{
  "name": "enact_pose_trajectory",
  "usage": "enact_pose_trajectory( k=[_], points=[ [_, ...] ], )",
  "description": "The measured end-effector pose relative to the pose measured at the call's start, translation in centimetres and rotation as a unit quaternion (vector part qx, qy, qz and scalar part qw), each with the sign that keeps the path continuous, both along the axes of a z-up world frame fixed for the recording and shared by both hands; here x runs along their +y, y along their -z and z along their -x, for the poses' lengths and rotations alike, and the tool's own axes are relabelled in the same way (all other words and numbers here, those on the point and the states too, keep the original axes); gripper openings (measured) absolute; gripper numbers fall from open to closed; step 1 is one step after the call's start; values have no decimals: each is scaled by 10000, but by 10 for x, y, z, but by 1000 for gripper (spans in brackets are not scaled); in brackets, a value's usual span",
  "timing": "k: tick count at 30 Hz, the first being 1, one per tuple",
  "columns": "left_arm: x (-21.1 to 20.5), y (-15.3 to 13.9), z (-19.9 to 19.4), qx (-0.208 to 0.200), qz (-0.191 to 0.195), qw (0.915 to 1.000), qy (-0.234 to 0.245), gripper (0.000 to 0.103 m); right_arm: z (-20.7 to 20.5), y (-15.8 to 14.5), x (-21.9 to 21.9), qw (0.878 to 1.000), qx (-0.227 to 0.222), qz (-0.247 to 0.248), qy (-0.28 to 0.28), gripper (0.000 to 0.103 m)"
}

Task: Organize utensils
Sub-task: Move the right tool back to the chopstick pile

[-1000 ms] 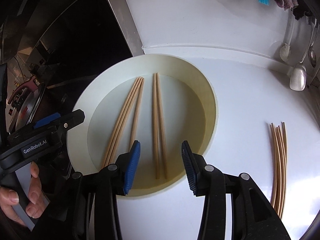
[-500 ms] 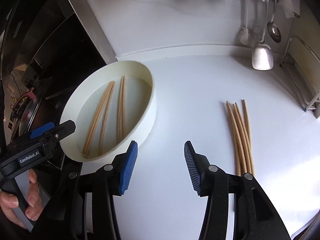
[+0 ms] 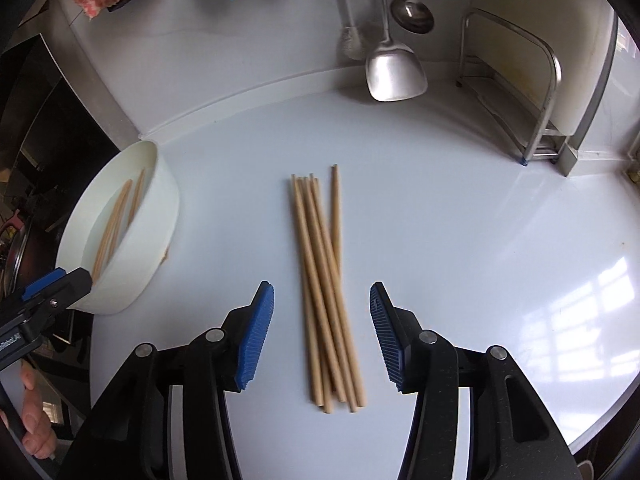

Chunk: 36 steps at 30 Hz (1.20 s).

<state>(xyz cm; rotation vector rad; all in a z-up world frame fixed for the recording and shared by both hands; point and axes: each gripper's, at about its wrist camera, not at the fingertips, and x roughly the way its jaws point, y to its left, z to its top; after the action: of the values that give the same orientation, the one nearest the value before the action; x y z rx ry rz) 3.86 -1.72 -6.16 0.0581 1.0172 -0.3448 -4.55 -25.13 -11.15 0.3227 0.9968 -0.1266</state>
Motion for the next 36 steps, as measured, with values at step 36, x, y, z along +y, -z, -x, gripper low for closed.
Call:
enact_pose_trajectory(
  k=[36],
  points=[
    [-74, 94, 21, 114, -48, 9997, -220, 85, -18, 73, -12, 9958, -252, 525, -701, 48]
  ],
)
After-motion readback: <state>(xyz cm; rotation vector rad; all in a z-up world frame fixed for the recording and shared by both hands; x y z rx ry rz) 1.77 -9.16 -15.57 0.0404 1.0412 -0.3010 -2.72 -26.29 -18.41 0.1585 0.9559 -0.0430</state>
